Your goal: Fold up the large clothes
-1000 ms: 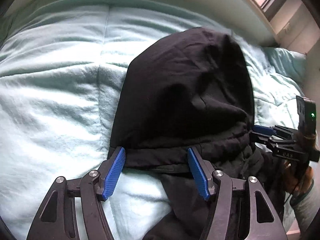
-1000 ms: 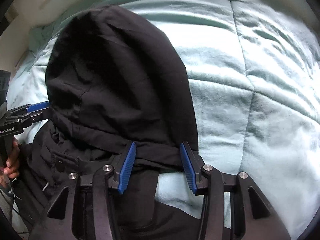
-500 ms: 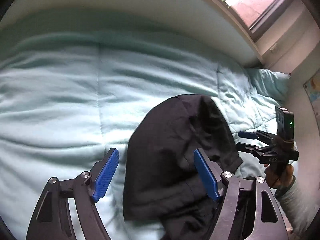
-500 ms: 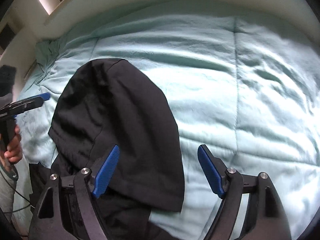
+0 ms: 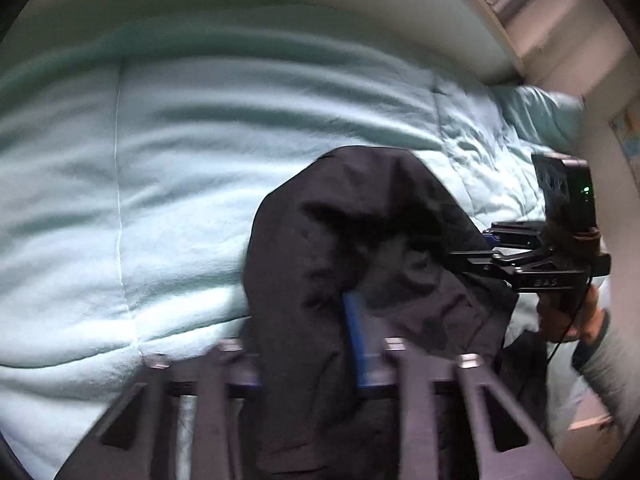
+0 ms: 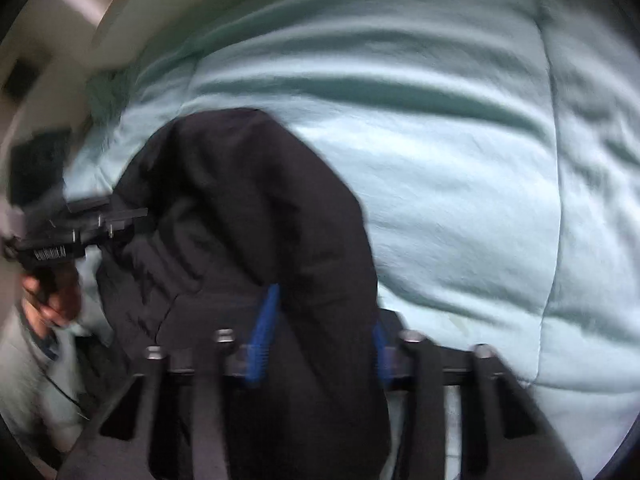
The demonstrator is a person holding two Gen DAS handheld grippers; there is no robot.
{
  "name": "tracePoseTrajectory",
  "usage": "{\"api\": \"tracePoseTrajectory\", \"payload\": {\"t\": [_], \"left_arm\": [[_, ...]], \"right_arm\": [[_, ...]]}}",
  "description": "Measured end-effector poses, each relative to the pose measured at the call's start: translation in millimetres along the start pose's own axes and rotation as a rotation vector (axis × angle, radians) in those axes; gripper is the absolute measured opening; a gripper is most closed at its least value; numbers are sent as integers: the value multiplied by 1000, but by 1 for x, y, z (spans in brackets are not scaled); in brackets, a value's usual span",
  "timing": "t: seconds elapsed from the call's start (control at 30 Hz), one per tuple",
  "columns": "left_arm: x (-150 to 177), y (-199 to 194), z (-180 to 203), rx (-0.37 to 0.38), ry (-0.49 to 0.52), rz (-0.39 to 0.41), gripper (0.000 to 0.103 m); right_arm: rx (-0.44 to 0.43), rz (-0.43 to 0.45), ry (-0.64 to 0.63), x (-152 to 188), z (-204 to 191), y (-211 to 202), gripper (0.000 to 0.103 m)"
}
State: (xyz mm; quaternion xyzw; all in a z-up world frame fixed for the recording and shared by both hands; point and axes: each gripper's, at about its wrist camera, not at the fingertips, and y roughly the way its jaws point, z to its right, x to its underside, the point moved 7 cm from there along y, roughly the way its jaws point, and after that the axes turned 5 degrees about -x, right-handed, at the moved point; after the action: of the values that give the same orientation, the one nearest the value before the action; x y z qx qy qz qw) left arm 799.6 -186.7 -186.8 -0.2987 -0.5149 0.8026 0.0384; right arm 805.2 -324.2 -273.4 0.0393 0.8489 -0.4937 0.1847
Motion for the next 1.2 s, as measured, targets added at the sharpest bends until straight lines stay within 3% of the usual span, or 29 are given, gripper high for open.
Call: {"api": "tracePoseTrajectory", "payload": {"t": [0.1, 0.27, 0.4, 0.57, 0.7, 0.77, 0.83, 0.9, 1.03, 1.13, 1.2], "left_arm": [[10, -32, 17, -61, 75, 60, 16], [48, -116, 58, -77, 155, 194, 16], [100, -178, 95, -113, 199, 268, 16], [171, -225, 145, -147, 217, 287, 15], [247, -237, 175, -129, 173, 228, 16], [289, -218, 183, -150, 155, 142, 18], [330, -190, 179, -141, 81, 19, 18], [360, -175, 177, -165, 37, -36, 18], [374, -193, 172, -125, -47, -39, 18], [360, -226, 166, -148, -25, 7, 18], [332, -252, 171, -138, -6, 73, 18]], "right_arm": [[72, 36, -93, 7, -28, -19, 17], [124, 182, -190, 39, -75, -90, 16], [206, 281, -257, 91, -121, -145, 16], [249, 351, -264, 173, -167, -195, 16], [289, 336, -259, 252, -188, -211, 16], [285, 281, -246, 288, -190, -201, 16], [254, 198, -190, 324, -182, -183, 23], [254, 129, -136, 354, -171, -165, 24], [247, 57, -6, 396, -150, -163, 25], [252, 107, 34, 397, -149, -199, 30], [240, 168, 37, 385, -152, -232, 40]]}}
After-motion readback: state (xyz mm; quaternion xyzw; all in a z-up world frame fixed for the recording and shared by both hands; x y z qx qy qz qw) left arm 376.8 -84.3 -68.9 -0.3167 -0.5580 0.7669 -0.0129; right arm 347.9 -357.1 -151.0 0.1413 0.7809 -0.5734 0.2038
